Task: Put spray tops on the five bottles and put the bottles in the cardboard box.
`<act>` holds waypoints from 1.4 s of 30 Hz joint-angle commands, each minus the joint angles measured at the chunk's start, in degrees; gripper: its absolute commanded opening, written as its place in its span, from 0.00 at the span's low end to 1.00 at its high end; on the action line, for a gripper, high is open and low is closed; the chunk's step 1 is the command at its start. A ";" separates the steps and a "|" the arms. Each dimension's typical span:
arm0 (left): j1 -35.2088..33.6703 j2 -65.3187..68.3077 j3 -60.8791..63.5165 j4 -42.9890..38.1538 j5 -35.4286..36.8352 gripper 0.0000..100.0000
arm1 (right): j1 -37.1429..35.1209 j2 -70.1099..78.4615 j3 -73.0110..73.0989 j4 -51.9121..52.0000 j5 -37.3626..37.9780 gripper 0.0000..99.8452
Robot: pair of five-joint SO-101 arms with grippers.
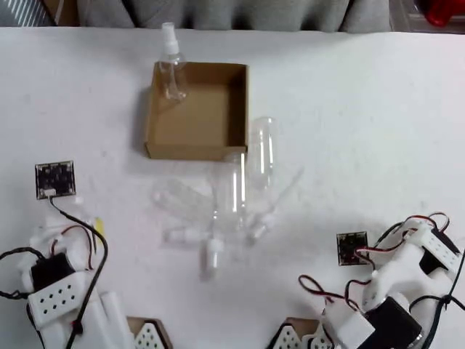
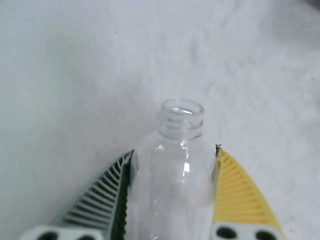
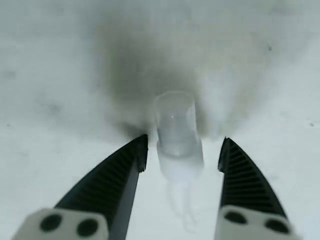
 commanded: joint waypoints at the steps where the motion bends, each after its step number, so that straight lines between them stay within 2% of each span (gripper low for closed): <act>1: 0.40 -1.10 -0.26 -1.93 -0.53 0.02 | -0.13 0.13 -0.88 -0.84 -0.35 0.19; 3: 0.40 -1.10 -0.26 -1.93 -0.53 0.02 | -0.40 -0.13 -0.88 -0.75 -3.25 0.14; 6: 0.40 -1.10 -0.26 -1.93 -0.53 0.02 | -1.54 -0.13 -2.37 -0.75 -8.35 0.00; 8: 0.40 -1.10 -0.26 -1.93 -0.53 0.02 | -2.07 -0.04 -3.87 -0.66 -13.19 0.04; 12: 0.40 -1.10 -0.26 -1.93 -0.53 0.02 | -3.65 -0.13 -6.51 -0.66 -24.00 0.02; 17: 0.40 -1.10 -0.26 -1.93 -0.53 0.02 | -6.81 -0.13 -11.52 -0.48 -45.01 0.02; 21: 0.40 -1.10 -0.26 -1.93 -0.53 0.02 | -7.34 -3.21 -14.77 -0.04 -65.32 0.02; 25: 0.40 -1.10 -0.26 -1.93 -0.53 0.02 | -7.60 -10.95 -14.77 5.85 -82.29 0.02; 29: 0.40 -1.10 -0.26 -1.93 -0.53 0.02 | -9.89 -19.38 -14.95 16.22 -90.73 0.02; 32: 0.40 -1.10 -0.18 -1.93 -0.53 0.02 | -14.29 -24.48 -14.77 21.93 -94.59 0.02; 37: 0.40 -1.10 0.00 -1.93 -0.53 0.02 | -21.58 -30.20 -14.77 22.55 -100.92 0.02; 42: 0.40 -1.19 0.18 -1.93 -0.53 0.02 | -29.58 -33.45 -14.68 22.81 -113.05 0.02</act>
